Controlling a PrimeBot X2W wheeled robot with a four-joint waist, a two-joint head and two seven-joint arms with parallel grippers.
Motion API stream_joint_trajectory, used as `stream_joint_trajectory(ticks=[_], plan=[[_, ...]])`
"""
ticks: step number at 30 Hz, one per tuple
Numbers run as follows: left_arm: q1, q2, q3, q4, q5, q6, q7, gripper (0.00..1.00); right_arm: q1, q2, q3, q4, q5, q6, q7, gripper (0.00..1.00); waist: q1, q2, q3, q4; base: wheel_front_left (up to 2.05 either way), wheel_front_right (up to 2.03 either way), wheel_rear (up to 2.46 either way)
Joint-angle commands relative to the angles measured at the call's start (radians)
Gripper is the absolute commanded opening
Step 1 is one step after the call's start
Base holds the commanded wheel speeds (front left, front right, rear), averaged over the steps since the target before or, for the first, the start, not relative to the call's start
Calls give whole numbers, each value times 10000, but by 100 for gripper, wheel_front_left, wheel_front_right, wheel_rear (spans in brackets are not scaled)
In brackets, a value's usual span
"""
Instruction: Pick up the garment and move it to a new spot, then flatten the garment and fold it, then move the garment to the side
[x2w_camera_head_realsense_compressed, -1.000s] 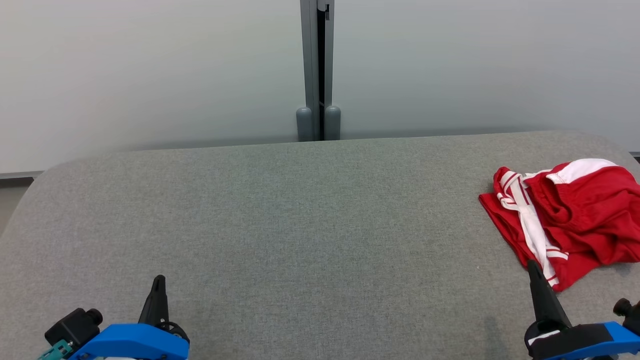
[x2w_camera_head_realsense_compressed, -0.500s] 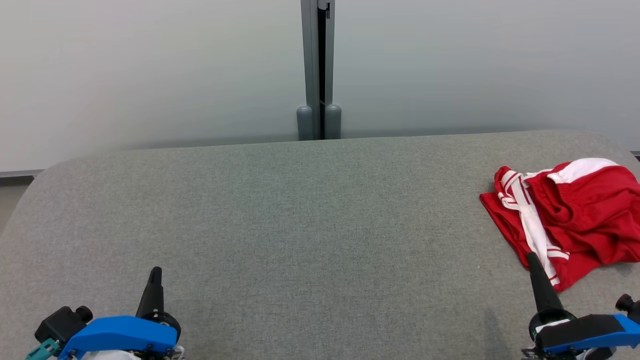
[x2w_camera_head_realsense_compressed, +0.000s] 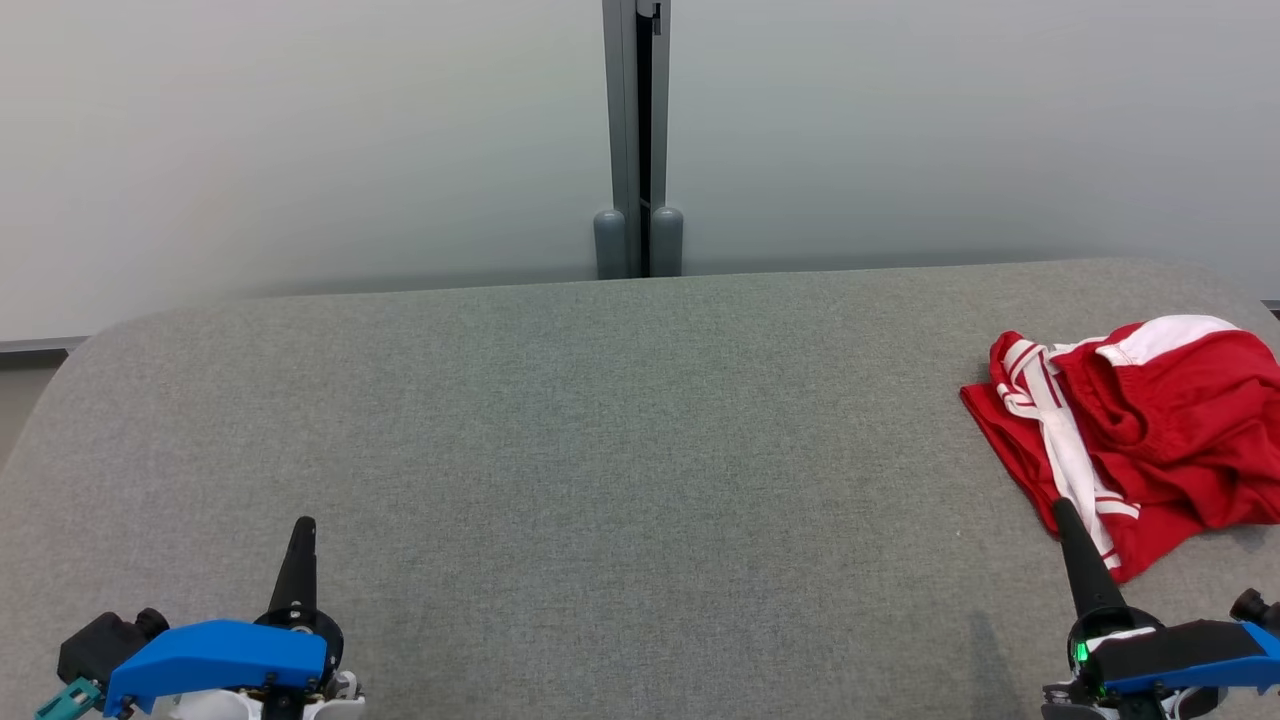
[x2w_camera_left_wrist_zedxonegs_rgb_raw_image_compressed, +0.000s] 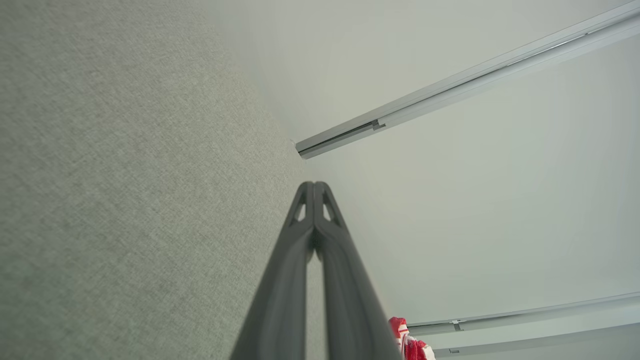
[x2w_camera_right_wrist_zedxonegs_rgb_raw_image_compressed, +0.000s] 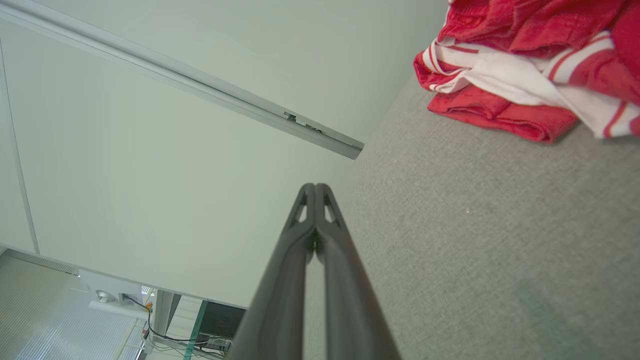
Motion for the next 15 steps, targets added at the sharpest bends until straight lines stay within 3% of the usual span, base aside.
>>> stream_joint_trajectory(ticks=[1,15], plan=[[-267,-14,89,-103,-179,-90,75,0,-277,-80,-28,-32,224,3,43,0,0,0,2,1,0,0,0],[-399,-204,478,-103,-1333,-343,370,0,-499,-78,-61,201,1533,3,228,0,0,0,30,12,0,0,0]])
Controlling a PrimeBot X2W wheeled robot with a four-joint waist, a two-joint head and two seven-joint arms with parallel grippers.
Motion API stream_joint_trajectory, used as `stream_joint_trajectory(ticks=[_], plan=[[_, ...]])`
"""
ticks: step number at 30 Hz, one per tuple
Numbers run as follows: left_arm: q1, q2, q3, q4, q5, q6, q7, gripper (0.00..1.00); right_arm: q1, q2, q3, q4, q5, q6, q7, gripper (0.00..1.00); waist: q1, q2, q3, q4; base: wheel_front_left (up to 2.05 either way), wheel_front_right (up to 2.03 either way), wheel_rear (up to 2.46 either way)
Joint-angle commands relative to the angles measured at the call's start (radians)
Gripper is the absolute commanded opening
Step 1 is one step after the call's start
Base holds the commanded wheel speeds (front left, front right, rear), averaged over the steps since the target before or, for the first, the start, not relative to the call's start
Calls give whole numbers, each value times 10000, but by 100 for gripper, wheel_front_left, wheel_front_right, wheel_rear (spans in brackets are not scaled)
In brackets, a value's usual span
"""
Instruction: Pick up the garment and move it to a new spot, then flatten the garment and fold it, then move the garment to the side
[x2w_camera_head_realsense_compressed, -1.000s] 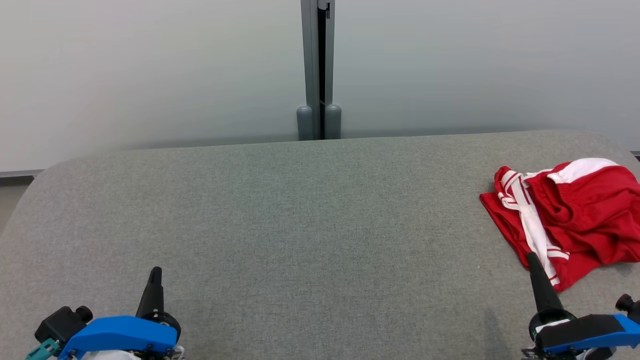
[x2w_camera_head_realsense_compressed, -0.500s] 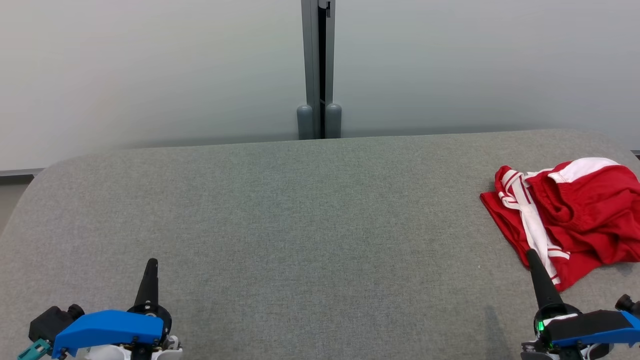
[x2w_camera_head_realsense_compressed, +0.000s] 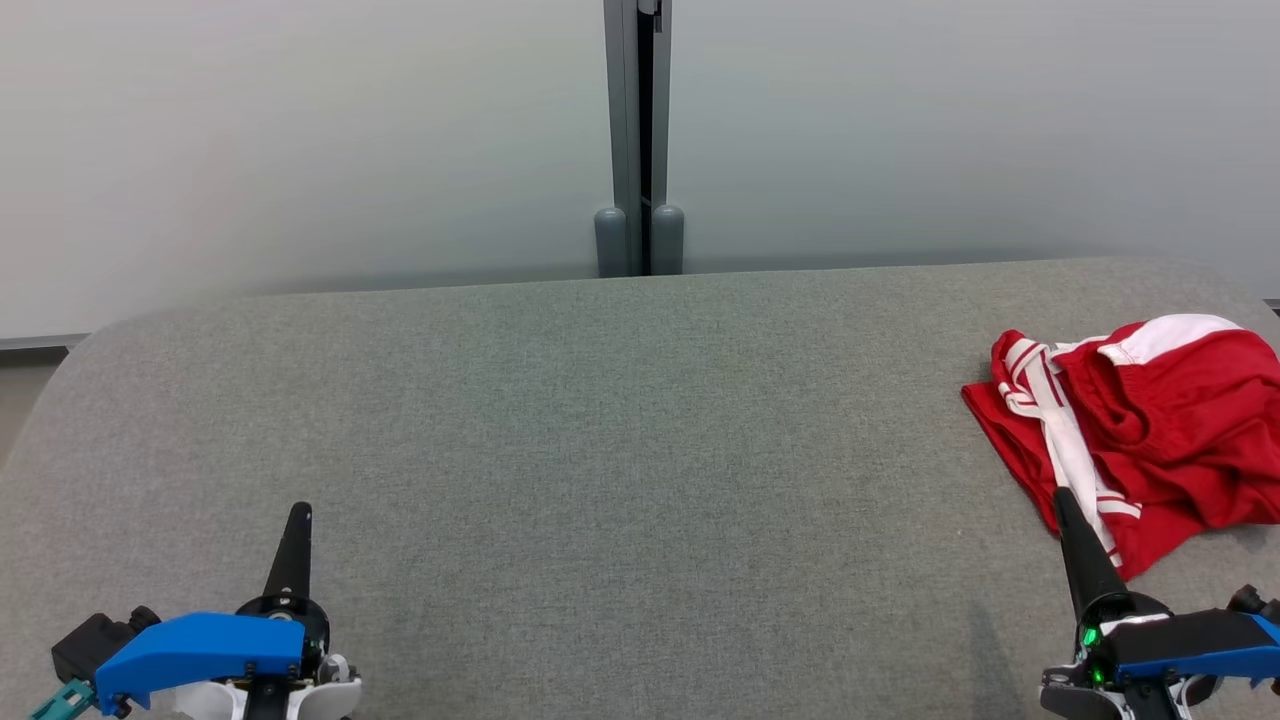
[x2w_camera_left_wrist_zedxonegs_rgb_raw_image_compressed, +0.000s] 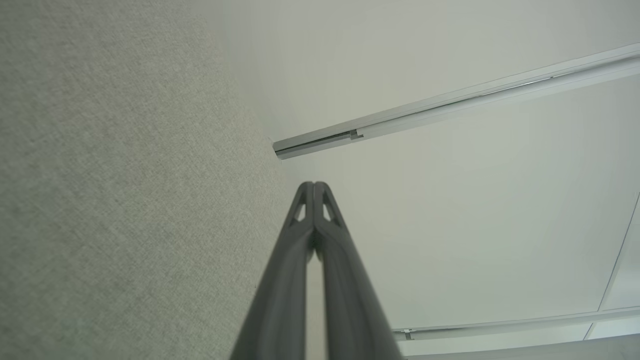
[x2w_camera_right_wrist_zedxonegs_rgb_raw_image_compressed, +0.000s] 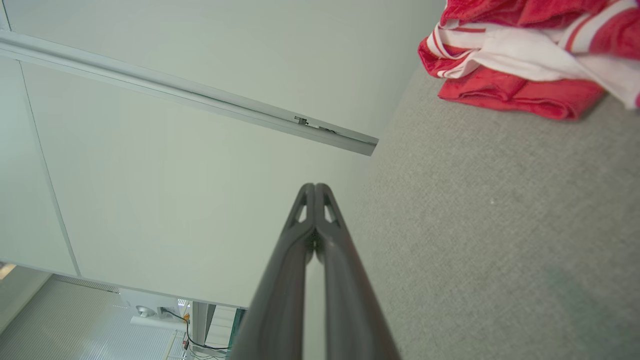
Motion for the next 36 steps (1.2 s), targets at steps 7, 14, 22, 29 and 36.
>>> stream_joint_trajectory(ticks=[7,14,22,29,36], plan=[[-287,-83,251,-91,-620,-198,171,0,-327,-71,-40,79,748,6,117,0,0,0,14,6,0,0,0],[-322,-174,418,-88,-1114,-297,288,0,-418,-68,-55,183,1303,7,206,0,0,0,28,11,0,0,0],[-399,-259,593,-86,-1654,-413,440,0,-531,-65,-72,293,1907,7,298,0,0,0,44,17,0,0,0],[-460,-336,753,-82,-2104,-517,553,0,-597,-63,-89,380,2400,7,371,0,0,0,59,23,0,0,0],[-482,-413,894,-74,-2520,-606,667,0,-677,-60,-106,473,2873,7,435,0,0,0,73,28,0,0,0]])
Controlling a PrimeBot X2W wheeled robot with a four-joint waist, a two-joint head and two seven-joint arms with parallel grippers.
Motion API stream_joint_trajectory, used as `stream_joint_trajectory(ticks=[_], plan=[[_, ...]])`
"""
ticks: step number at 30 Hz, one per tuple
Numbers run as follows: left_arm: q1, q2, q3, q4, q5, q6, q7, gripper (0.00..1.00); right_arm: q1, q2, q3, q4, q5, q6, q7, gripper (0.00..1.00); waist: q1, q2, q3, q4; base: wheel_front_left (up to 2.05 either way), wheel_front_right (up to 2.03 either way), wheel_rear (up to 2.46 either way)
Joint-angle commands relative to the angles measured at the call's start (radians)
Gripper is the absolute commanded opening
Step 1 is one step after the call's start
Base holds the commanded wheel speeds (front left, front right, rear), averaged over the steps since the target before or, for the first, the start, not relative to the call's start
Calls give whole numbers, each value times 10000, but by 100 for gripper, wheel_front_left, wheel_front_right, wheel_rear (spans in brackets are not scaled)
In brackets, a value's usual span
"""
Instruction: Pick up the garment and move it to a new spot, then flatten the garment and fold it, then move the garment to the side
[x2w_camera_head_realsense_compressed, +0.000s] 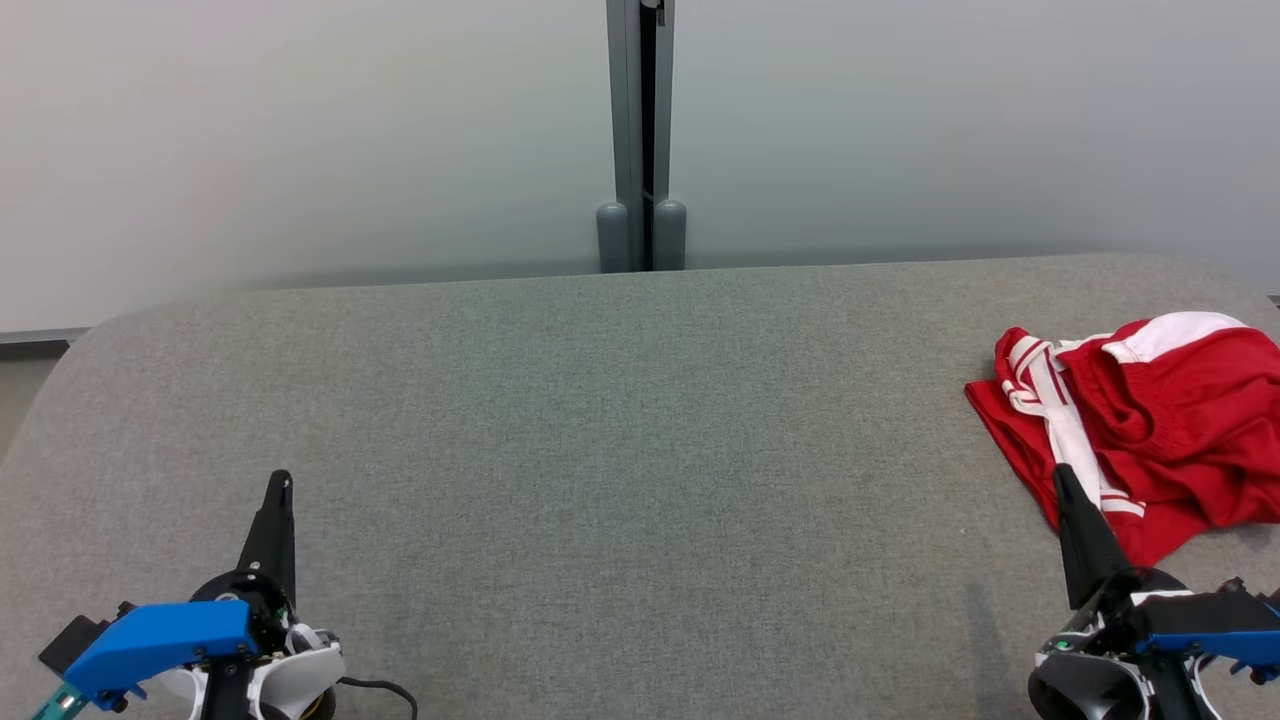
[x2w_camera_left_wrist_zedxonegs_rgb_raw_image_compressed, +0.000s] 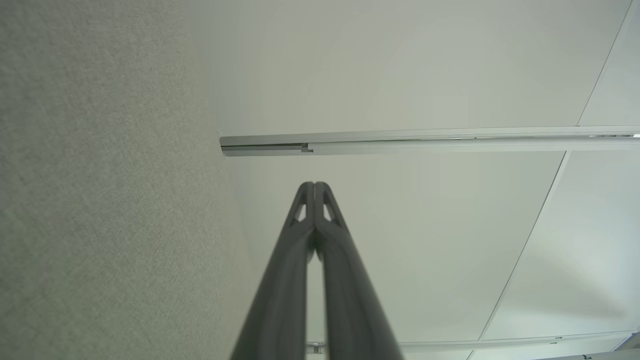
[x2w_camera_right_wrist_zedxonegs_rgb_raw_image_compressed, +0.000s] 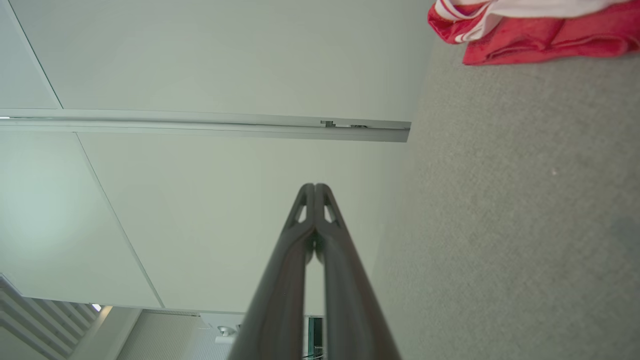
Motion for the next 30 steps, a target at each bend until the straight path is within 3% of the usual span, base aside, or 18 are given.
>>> stream_joint_trajectory(ticks=[1,30], plan=[[-130,-28,81,-40,-164,-111,73,0,-145,-57,-35,49,185,7,61,0,0,0,3,1,0,0,0],[-129,-59,121,-38,-226,-108,102,0,-180,-30,-61,61,254,6,87,0,0,0,7,3,0,0,0]])
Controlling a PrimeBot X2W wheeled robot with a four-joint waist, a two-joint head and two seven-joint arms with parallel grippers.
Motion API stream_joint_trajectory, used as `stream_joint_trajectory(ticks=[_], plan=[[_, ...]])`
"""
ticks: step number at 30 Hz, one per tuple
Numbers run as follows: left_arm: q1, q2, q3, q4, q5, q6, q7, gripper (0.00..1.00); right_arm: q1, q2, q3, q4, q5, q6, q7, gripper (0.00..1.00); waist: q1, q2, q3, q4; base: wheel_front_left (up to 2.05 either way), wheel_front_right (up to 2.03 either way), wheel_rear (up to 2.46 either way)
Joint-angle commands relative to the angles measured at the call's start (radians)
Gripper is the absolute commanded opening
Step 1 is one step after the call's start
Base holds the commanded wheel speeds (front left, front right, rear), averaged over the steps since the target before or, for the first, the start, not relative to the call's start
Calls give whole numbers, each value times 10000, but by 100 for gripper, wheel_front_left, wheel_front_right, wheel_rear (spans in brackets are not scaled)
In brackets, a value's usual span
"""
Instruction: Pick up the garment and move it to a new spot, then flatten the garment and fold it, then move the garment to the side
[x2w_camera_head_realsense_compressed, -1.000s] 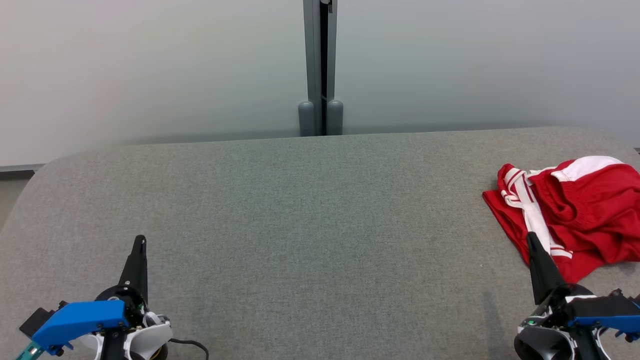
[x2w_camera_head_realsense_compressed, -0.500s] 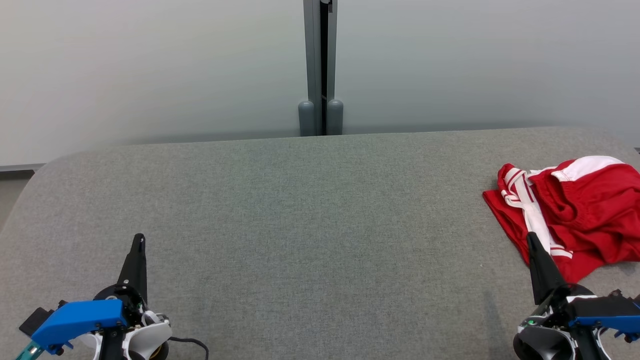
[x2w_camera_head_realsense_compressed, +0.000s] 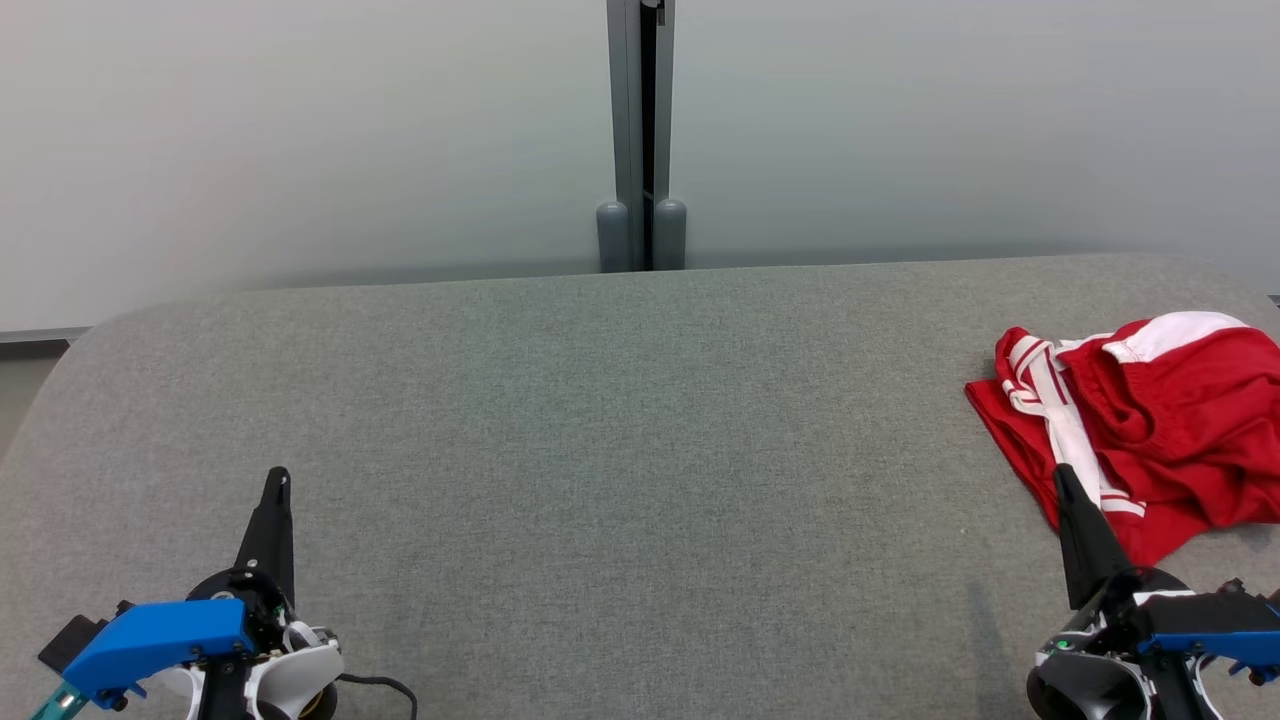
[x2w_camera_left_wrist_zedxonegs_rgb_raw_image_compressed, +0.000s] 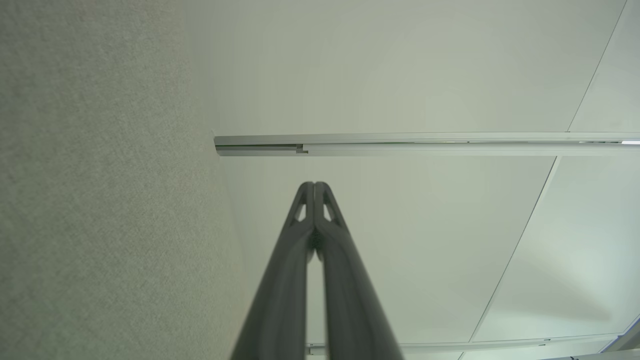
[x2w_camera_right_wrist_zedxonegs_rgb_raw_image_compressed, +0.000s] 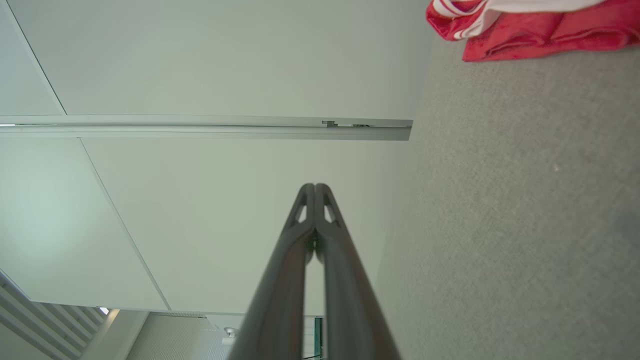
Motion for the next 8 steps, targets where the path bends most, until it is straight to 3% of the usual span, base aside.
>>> stream_joint_trajectory(ticks=[1,8], plan=[[-93,-18,19,-34,-32,-47,28,0,-156,-30,-32,17,23,6,30,0,0,0,-1,0,0,0,0],[-94,-21,23,-35,-26,-47,32,0,-157,-26,-37,18,17,7,35,0,0,0,-1,0,0,0,0]])
